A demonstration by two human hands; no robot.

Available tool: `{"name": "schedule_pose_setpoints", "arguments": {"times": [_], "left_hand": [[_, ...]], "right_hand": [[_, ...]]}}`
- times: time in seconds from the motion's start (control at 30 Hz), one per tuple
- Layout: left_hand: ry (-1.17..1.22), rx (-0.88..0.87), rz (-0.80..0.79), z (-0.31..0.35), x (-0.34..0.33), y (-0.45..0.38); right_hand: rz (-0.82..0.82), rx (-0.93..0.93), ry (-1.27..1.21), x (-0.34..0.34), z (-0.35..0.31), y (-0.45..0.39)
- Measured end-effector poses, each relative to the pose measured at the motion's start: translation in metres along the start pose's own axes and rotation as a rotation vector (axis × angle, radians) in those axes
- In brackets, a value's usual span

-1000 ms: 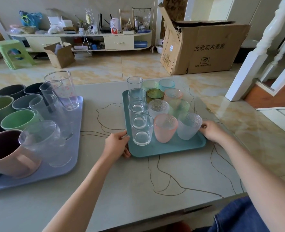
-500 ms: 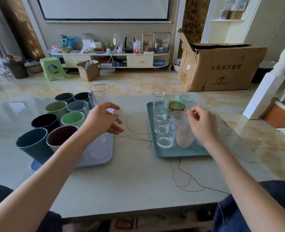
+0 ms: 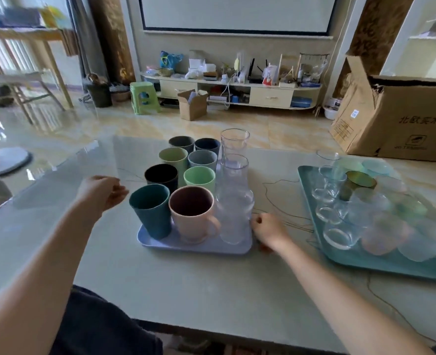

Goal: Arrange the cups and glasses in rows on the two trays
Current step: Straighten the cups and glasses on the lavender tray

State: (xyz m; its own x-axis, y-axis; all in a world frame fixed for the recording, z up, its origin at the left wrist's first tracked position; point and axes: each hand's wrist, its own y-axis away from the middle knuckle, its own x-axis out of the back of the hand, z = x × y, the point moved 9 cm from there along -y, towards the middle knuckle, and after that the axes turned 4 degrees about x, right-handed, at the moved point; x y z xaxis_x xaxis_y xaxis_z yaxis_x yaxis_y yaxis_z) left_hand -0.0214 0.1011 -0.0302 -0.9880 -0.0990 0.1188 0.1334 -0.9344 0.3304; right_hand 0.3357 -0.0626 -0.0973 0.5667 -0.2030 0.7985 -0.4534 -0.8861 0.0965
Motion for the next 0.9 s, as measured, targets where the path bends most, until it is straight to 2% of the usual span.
{"name": "schedule_pose_setpoints", "arguments": {"times": [0.1, 0.2, 0.33, 0.5, 0.9], "left_hand": [[-0.260, 0.057, -0.125, -0.050, -0.008, -0.018], [-0.415, -0.026, -0.237, -0.069, -0.025, -0.022], [-0.454, -0.085, -0.294, -0.069, -0.043, -0.020], [-0.493, -0.128, -0.268, -0.061, -0.048, -0.019], [-0.554, -0.191, -0.408, -0.075, -0.108, 0.013]], "right_hand": [[0.000, 0.017, 0.121, -0.004, -0.003, -0.007], [-0.015, 0.033, 0.185, -0.004, -0.007, -0.010], [-0.037, 0.017, 0.176, -0.004, -0.003, -0.015], [-0.104, 0.015, 0.097, -0.005, 0.002, -0.020], [-0.031, -0.024, 0.090, 0.028, 0.071, 0.002]]}}
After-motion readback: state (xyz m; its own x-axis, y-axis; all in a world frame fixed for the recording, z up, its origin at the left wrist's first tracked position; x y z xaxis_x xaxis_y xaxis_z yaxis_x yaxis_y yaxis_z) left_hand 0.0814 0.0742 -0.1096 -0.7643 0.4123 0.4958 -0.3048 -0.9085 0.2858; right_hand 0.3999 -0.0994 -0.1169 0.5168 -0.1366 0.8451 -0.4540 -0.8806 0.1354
